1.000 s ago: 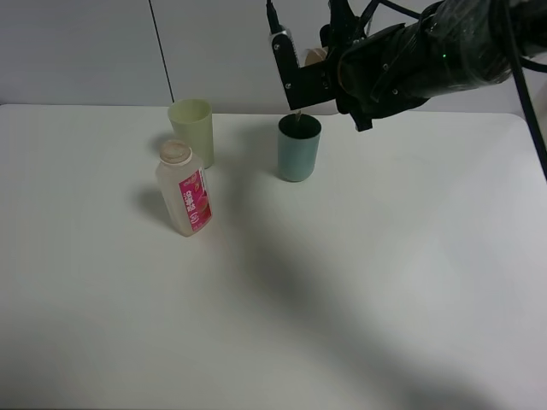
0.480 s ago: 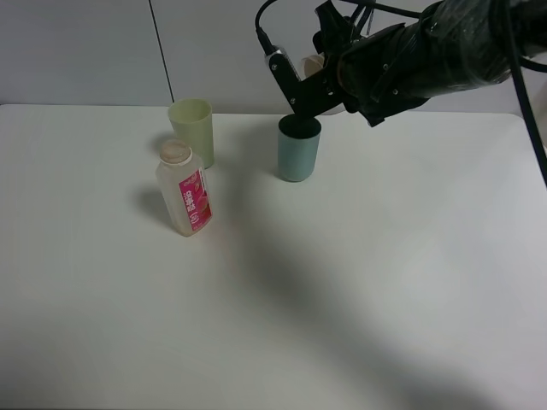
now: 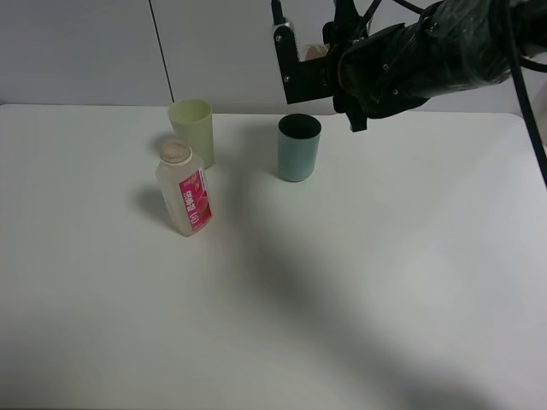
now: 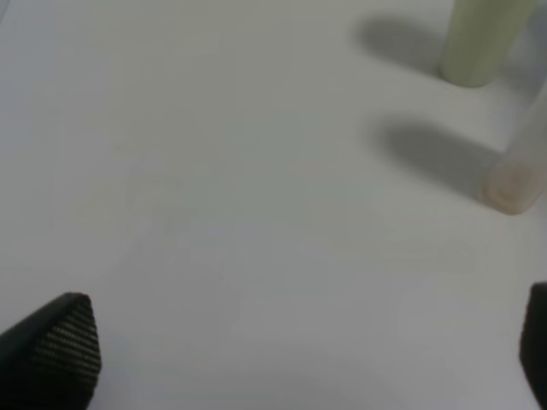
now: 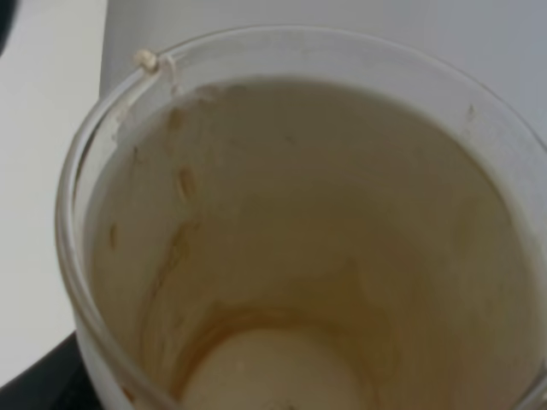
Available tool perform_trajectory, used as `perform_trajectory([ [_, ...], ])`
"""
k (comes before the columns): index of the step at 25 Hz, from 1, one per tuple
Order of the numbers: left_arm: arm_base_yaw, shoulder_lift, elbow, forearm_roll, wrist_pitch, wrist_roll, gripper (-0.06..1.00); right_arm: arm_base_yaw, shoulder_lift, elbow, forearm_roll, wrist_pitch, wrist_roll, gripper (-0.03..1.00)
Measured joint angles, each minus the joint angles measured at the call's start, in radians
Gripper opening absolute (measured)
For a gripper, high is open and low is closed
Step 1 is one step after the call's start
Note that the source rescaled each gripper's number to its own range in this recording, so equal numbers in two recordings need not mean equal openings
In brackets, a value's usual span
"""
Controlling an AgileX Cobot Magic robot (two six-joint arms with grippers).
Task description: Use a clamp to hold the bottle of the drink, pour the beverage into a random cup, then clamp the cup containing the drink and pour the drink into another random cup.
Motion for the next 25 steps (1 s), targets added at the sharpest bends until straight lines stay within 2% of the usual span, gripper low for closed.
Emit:
perform_trajectory([
  [3, 0.000, 0.000, 0.000, 0.000, 0.000, 0.000, 1.00, 0.000, 0.000, 0.000, 0.000, 0.000, 0.264, 0.00],
  [6, 0.000, 0.000, 0.000, 0.000, 0.000, 0.000, 1.00, 0.000, 0.000, 0.000, 0.000, 0.000, 0.586, 0.00],
  [10, 0.000, 0.000, 0.000, 0.000, 0.000, 0.000, 1.00, 0.000, 0.000, 0.000, 0.020, -0.003, 0.880, 0.00],
  [12, 0.000, 0.000, 0.000, 0.001, 0.000, 0.000, 1.00, 0.000, -0.002, 0.000, 0.047, -0.005, 0.981, 0.00],
  [15, 0.000, 0.000, 0.000, 0.001, 0.000, 0.000, 1.00, 0.000, -0.013, 0.000, 0.113, -0.032, 1.054, 0.00],
  [20, 0.000, 0.000, 0.000, 0.001, 0.000, 0.000, 1.00, 0.000, -0.075, 0.000, 0.259, -0.089, 1.073, 0.00],
  [23, 0.000, 0.000, 0.000, 0.000, 0.000, 0.000, 1.00, 0.000, -0.123, 0.000, 0.379, -0.113, 1.009, 0.00],
  [25, 0.000, 0.000, 0.000, 0.000, 0.000, 0.000, 1.00, 0.000, -0.147, 0.000, 0.465, -0.135, 0.919, 0.00],
])
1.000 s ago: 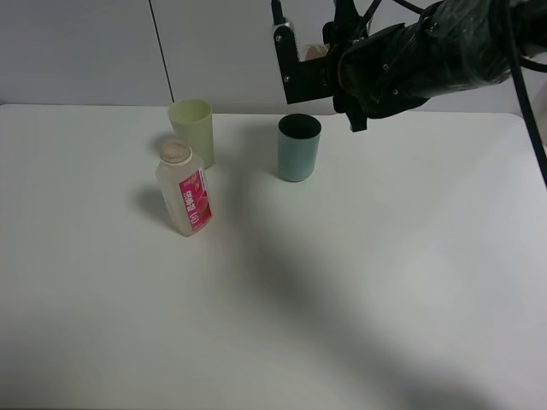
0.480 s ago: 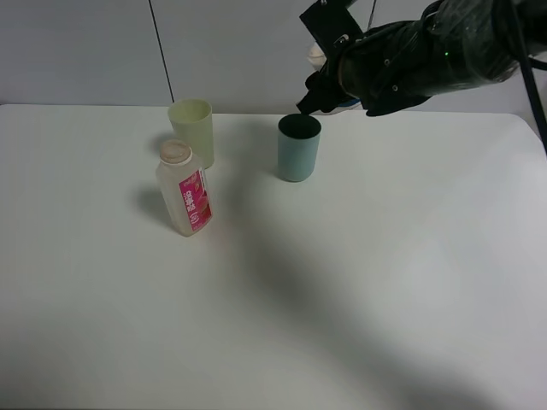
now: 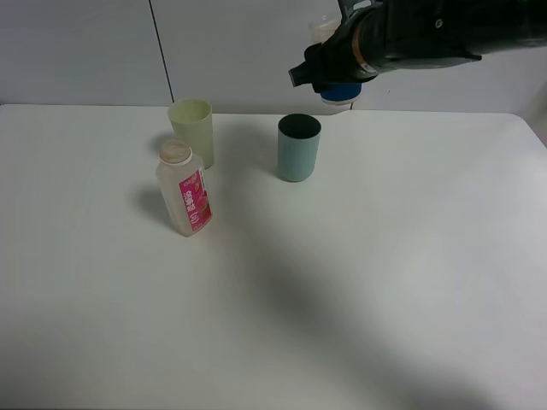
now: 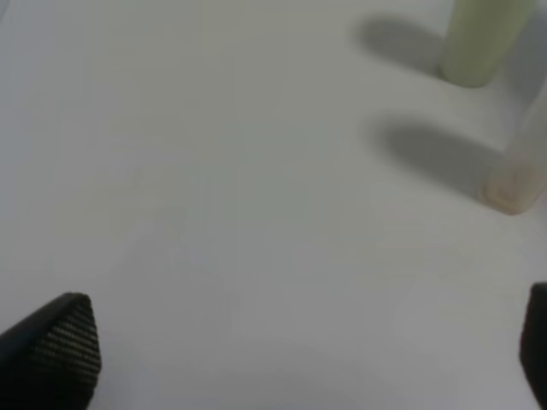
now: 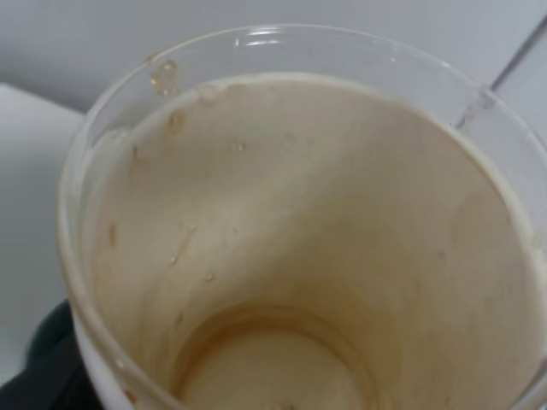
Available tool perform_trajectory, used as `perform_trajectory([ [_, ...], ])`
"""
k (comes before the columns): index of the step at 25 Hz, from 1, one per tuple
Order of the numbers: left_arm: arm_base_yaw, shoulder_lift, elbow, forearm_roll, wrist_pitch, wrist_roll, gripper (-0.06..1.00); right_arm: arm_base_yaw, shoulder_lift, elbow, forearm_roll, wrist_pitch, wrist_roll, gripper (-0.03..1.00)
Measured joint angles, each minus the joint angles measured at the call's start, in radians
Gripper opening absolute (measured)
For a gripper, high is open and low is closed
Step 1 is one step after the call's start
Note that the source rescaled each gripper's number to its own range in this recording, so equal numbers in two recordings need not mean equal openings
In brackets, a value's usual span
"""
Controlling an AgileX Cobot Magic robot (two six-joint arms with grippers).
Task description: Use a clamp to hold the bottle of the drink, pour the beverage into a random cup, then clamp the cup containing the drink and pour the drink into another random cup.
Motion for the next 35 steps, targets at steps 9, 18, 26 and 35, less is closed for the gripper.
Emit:
perform_trajectory([
  [9, 0.000, 0.000, 0.000, 0.000, 0.000, 0.000, 1.00, 0.032, -0.057, 0.000, 0.601, -0.199, -0.725, 0.00],
  [18, 0.000, 0.000, 0.000, 0.000, 0.000, 0.000, 1.00, 0.071, -0.057, 0.012, 1.049, -0.351, -1.206, 0.00],
  [26, 0.000, 0.000, 0.000, 0.000, 0.000, 0.000, 1.00, 0.080, -0.065, 0.234, 1.069, -0.656, -1.241, 0.00],
  [35, 0.000, 0.000, 0.000, 0.000, 0.000, 0.000, 1.00, 0.083, -0.066, 0.426, 1.078, -0.778, -1.251, 0.00],
])
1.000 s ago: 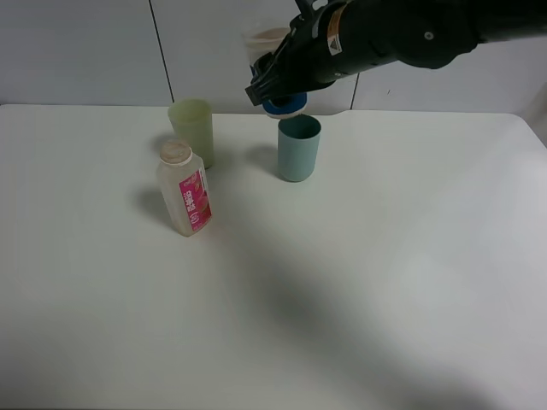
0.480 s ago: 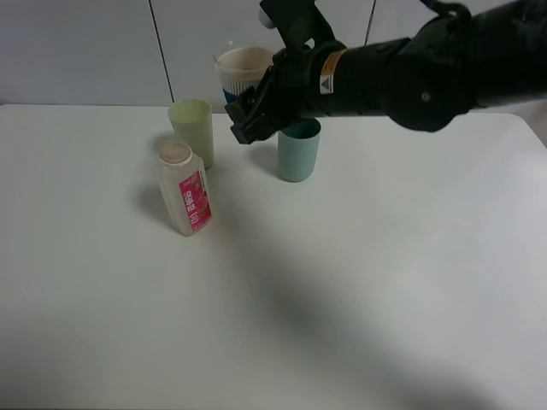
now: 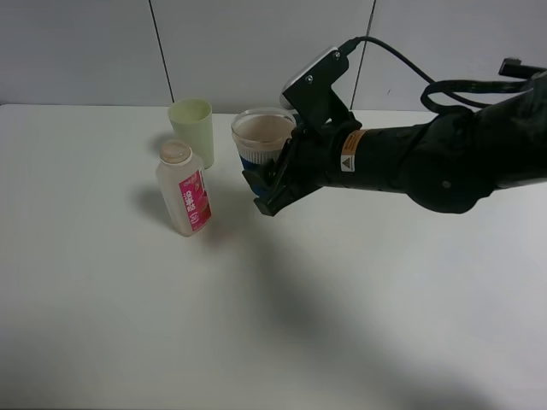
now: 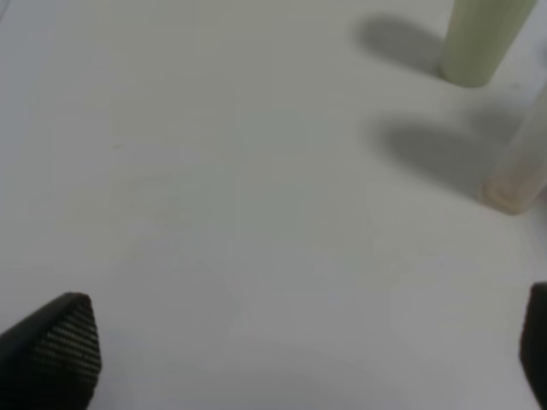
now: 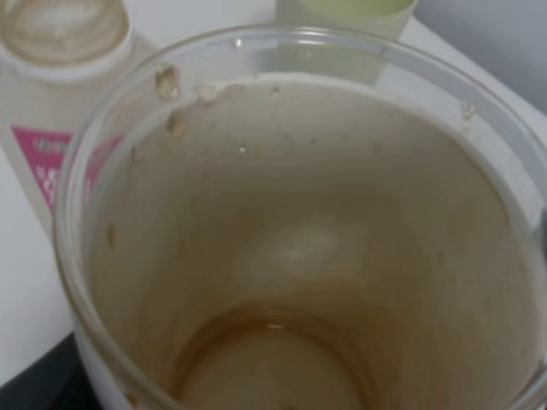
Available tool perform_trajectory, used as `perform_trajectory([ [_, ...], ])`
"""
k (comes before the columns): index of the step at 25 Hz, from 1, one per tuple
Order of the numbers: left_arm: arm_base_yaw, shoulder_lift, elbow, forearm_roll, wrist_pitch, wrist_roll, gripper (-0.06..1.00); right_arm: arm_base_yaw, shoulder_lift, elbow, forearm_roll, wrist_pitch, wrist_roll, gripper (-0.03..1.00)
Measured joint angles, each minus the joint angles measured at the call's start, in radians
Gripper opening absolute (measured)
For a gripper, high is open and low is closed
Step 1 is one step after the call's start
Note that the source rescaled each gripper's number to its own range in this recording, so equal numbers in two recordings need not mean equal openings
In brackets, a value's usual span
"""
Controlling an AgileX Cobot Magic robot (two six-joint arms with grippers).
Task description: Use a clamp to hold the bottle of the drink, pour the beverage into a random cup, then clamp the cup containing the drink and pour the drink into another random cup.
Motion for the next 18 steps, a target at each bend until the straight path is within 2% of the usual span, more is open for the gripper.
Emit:
perform_trajectory([
  [5, 0.000, 0.000, 0.000, 0.000, 0.000, 0.000, 1.00, 0.000, 0.009, 0.079, 0.056, -0.094, -0.076, 0.00],
  [9, 0.000, 0.000, 0.000, 0.000, 0.000, 0.000, 1.00, 0.000, 0.065, 0.145, 0.164, -0.215, -0.195, 0.00],
  [14, 0.000, 0.000, 0.000, 0.000, 0.000, 0.000, 1.00, 0.000, 0.149, 0.149, 0.274, -0.316, -0.214, 0.00],
  [18, 0.000, 0.000, 0.000, 0.000, 0.000, 0.000, 1.00, 0.000, 0.223, 0.148, 0.303, -0.428, -0.215, 0.00],
])
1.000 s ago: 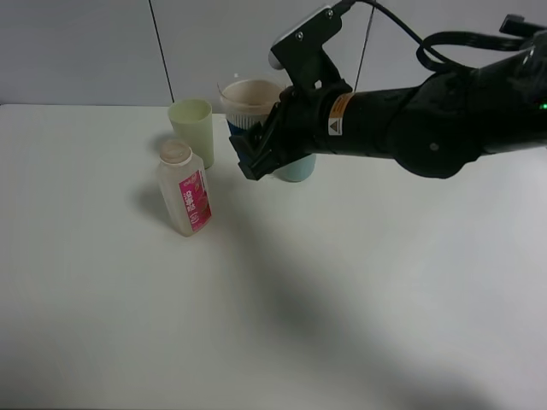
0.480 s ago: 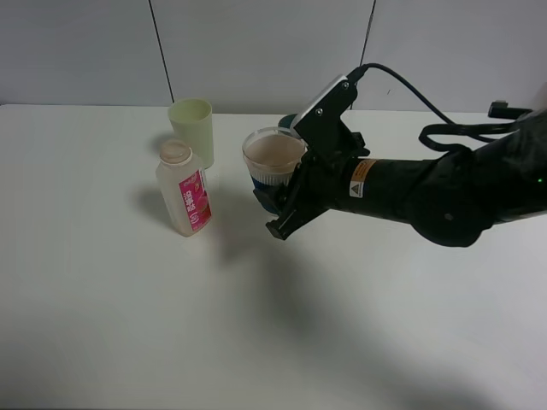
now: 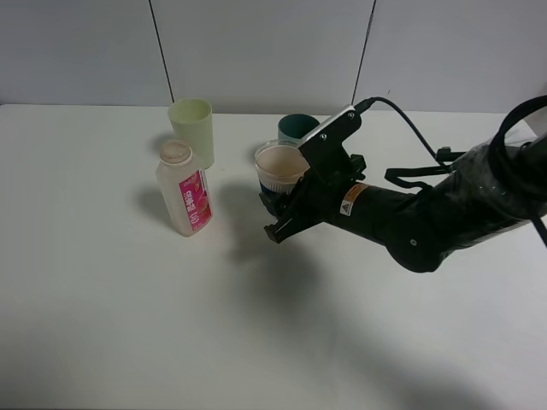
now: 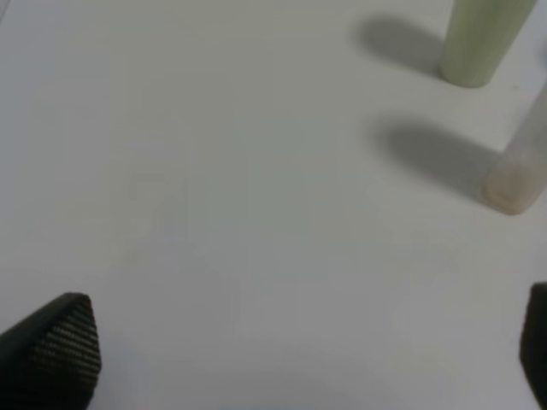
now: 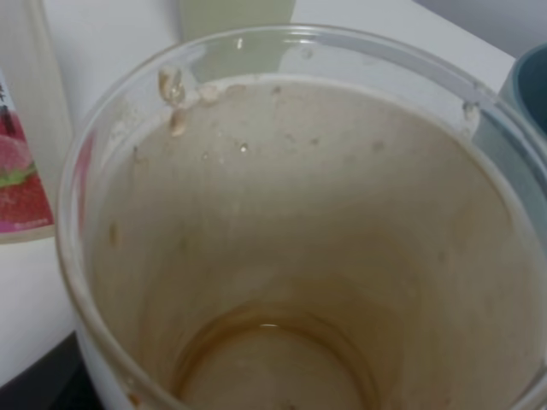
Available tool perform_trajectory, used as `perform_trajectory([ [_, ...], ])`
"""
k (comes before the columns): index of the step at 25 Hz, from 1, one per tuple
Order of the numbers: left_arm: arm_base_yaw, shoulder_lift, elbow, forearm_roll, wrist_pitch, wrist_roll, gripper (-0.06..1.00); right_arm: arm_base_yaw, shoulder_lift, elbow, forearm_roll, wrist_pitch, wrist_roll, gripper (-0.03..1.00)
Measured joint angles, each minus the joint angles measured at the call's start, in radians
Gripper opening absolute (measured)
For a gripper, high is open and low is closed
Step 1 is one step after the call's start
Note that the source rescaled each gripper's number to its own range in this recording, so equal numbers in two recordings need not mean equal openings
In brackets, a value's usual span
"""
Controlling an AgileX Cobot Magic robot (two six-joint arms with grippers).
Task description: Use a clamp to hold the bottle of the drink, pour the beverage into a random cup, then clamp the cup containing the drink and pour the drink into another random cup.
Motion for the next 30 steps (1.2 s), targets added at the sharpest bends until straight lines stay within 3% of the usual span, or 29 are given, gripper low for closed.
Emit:
perform_trajectory([
  [6, 0.000, 0.000, 0.000, 0.000, 0.000, 0.000, 1.00, 0.000, 0.088, -0.001, 0.005, -0.117, 0.000, 0.00],
  [18, 0.000, 0.000, 0.000, 0.000, 0.000, 0.000, 1.00, 0.000, 0.163, -0.001, 0.048, -0.163, 0.083, 0.00],
  [30, 0.000, 0.000, 0.000, 0.000, 0.000, 0.000, 1.00, 0.000, 0.171, -0.001, 0.051, -0.179, 0.094, 0.00],
])
